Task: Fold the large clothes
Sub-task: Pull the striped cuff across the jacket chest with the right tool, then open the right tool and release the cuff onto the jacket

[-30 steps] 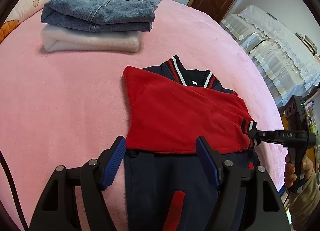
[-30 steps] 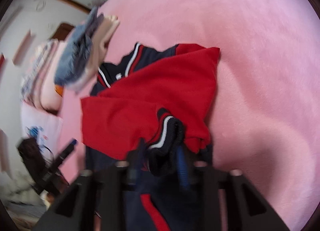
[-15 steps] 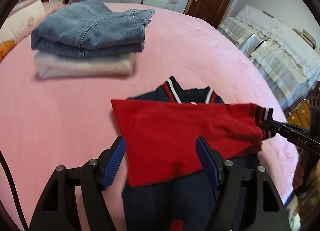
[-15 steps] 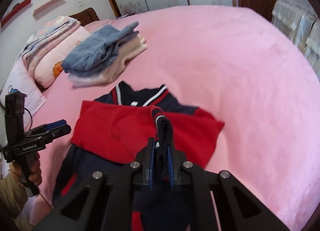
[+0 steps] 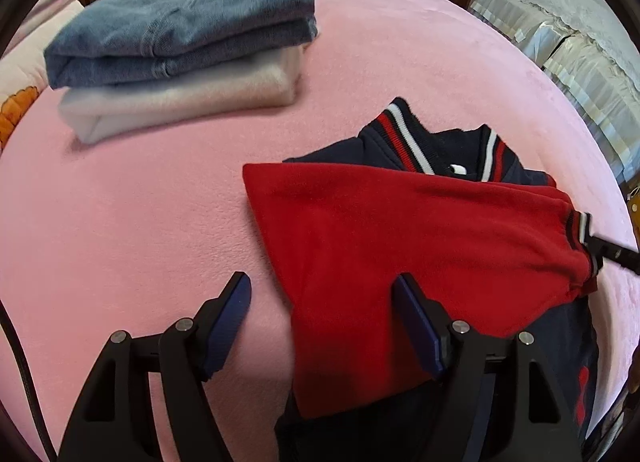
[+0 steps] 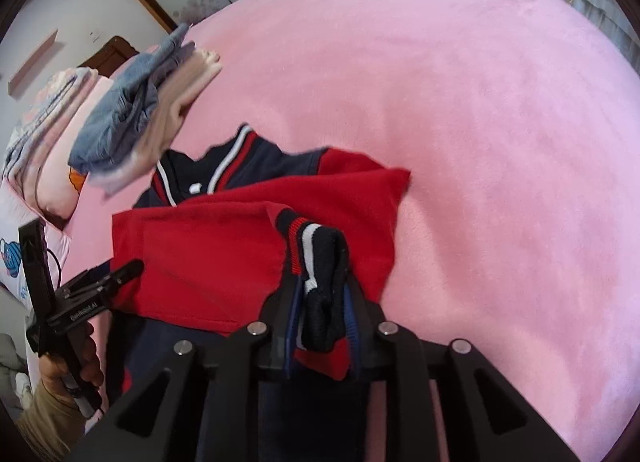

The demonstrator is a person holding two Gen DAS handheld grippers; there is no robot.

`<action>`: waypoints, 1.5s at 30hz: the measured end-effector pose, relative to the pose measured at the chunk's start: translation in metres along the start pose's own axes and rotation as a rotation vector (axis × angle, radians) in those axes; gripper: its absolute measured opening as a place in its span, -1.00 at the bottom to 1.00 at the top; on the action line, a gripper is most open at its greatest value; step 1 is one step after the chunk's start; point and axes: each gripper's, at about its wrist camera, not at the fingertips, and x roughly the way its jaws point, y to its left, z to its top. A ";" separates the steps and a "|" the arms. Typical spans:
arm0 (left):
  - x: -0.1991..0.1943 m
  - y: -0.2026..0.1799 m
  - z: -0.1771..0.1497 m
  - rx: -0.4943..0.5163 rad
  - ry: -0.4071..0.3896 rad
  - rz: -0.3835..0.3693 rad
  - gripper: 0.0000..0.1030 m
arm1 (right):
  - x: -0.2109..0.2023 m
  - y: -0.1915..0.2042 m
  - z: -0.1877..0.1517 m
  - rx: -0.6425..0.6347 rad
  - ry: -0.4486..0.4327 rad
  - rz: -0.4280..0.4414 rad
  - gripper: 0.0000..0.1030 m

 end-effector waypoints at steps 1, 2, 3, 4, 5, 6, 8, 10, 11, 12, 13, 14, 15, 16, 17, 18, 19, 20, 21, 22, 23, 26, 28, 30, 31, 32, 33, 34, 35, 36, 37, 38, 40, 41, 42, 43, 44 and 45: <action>-0.006 -0.001 -0.001 -0.001 -0.011 -0.003 0.42 | -0.009 0.004 -0.001 -0.008 -0.040 -0.015 -0.57; -0.014 -0.002 -0.001 -0.004 -0.030 -0.015 0.42 | -0.020 0.010 -0.002 -0.016 -0.093 -0.032 -0.57; -0.019 -0.003 -0.001 -0.007 -0.044 -0.029 0.42 | -0.029 0.015 -0.003 -0.027 -0.136 -0.044 -0.57; -0.024 -0.005 -0.001 -0.009 -0.058 -0.047 0.42 | -0.037 0.024 -0.004 -0.050 -0.174 -0.047 -0.57; -0.029 -0.009 0.000 -0.008 -0.068 -0.068 0.42 | -0.040 0.034 -0.004 -0.072 -0.190 -0.028 -0.57; -0.031 -0.013 0.001 -0.005 -0.074 -0.094 0.42 | -0.038 0.040 -0.001 -0.087 -0.186 -0.007 -0.57; -0.027 -0.024 0.004 0.009 -0.069 -0.120 0.42 | -0.022 0.056 0.002 -0.120 -0.128 0.056 -0.57; -0.018 -0.036 0.004 0.031 -0.052 -0.117 0.42 | -0.001 0.064 0.003 -0.141 -0.069 0.063 -0.58; -0.010 -0.041 0.004 0.041 -0.032 -0.109 0.42 | 0.014 0.065 0.004 -0.160 -0.042 0.038 -0.62; -0.002 -0.046 0.003 0.052 -0.004 -0.094 0.42 | 0.023 0.065 0.004 -0.166 -0.030 0.022 -0.67; 0.006 -0.048 0.003 0.064 0.027 -0.067 0.41 | 0.035 0.057 0.006 -0.164 -0.017 -0.017 -0.80; 0.013 -0.048 0.002 0.076 0.053 -0.050 0.41 | 0.043 0.048 0.008 -0.149 -0.015 -0.056 -0.98; 0.016 -0.049 0.001 0.082 0.062 -0.049 0.41 | 0.047 0.036 0.011 -0.126 -0.018 -0.082 -1.00; 0.017 -0.049 0.000 0.084 0.059 -0.051 0.41 | 0.050 0.021 0.014 -0.080 -0.016 -0.046 -1.00; 0.017 -0.048 0.000 0.085 0.056 -0.053 0.41 | 0.050 0.010 0.017 -0.041 -0.013 -0.004 -1.00; 0.017 -0.049 0.000 0.088 0.055 -0.051 0.41 | 0.050 0.003 0.018 -0.020 -0.019 0.012 -1.00; 0.017 -0.048 0.000 0.088 0.055 -0.050 0.41 | 0.049 0.004 0.017 -0.034 -0.028 0.008 -1.00; 0.017 -0.048 -0.001 0.086 0.055 -0.051 0.41 | 0.048 0.007 0.016 -0.058 -0.040 -0.009 -1.00; 0.017 -0.048 -0.001 0.086 0.054 -0.052 0.41 | 0.047 0.013 0.015 -0.086 -0.054 -0.032 -1.00; 0.016 -0.047 -0.001 0.085 0.051 -0.055 0.41 | 0.047 0.016 0.014 -0.100 -0.065 -0.045 -1.00; 0.016 -0.048 0.000 0.085 0.050 -0.058 0.41 | 0.046 0.017 0.015 -0.101 -0.073 -0.045 -1.00; 0.014 -0.047 -0.001 0.082 0.045 -0.074 0.41 | 0.047 0.008 0.018 -0.034 -0.062 0.008 -1.00; 0.014 -0.043 -0.002 0.073 0.041 -0.090 0.41 | 0.045 0.011 0.018 -0.013 -0.059 0.027 -1.00; 0.009 -0.038 -0.003 0.052 0.040 -0.107 0.41 | 0.036 0.017 0.016 -0.022 -0.065 0.017 -1.00; 0.005 -0.034 -0.003 0.033 0.038 -0.120 0.41 | 0.030 0.019 0.015 -0.024 -0.074 0.013 -1.00; 0.002 -0.030 -0.003 0.017 0.035 -0.129 0.41 | 0.024 0.021 0.013 -0.022 -0.084 0.022 -1.00; -0.004 -0.025 -0.003 -0.003 0.029 -0.138 0.41 | 0.013 0.022 0.009 -0.019 -0.103 0.037 -0.99; -0.009 -0.021 -0.004 -0.019 0.022 -0.140 0.41 | 0.007 0.024 0.007 -0.017 -0.116 0.039 -0.95; -0.017 -0.015 -0.007 -0.035 0.011 -0.145 0.41 | -0.003 0.024 0.003 -0.014 -0.133 0.038 -0.95; -0.022 -0.012 -0.010 -0.044 0.004 -0.143 0.41 | -0.012 0.024 -0.002 -0.010 -0.146 0.043 -0.95; -0.030 -0.008 -0.013 -0.054 -0.009 -0.132 0.41 | -0.021 0.024 -0.010 -0.006 -0.159 0.044 -0.95; -0.035 -0.005 -0.016 -0.057 -0.018 -0.123 0.41 | -0.029 0.024 -0.016 -0.007 -0.165 0.033 -0.95; -0.047 0.002 -0.022 -0.063 -0.033 -0.108 0.41 | -0.039 0.026 -0.029 -0.018 -0.171 0.018 -0.95; -0.055 0.005 -0.027 -0.067 -0.040 -0.104 0.41 | -0.043 0.028 -0.034 -0.024 -0.169 0.008 -0.95; -0.060 0.006 -0.028 -0.069 -0.044 -0.102 0.41 | -0.047 0.030 -0.040 -0.032 -0.167 -0.005 -0.95; -0.065 0.005 -0.031 -0.073 -0.049 -0.099 0.41 | -0.052 0.031 -0.046 -0.039 -0.168 -0.013 -0.95; -0.073 0.008 -0.034 -0.079 -0.056 -0.094 0.41 | -0.057 0.034 -0.051 -0.045 -0.167 -0.018 -0.95; -0.079 0.010 -0.035 -0.083 -0.061 -0.091 0.41 | -0.064 0.035 -0.056 -0.047 -0.172 -0.020 -0.95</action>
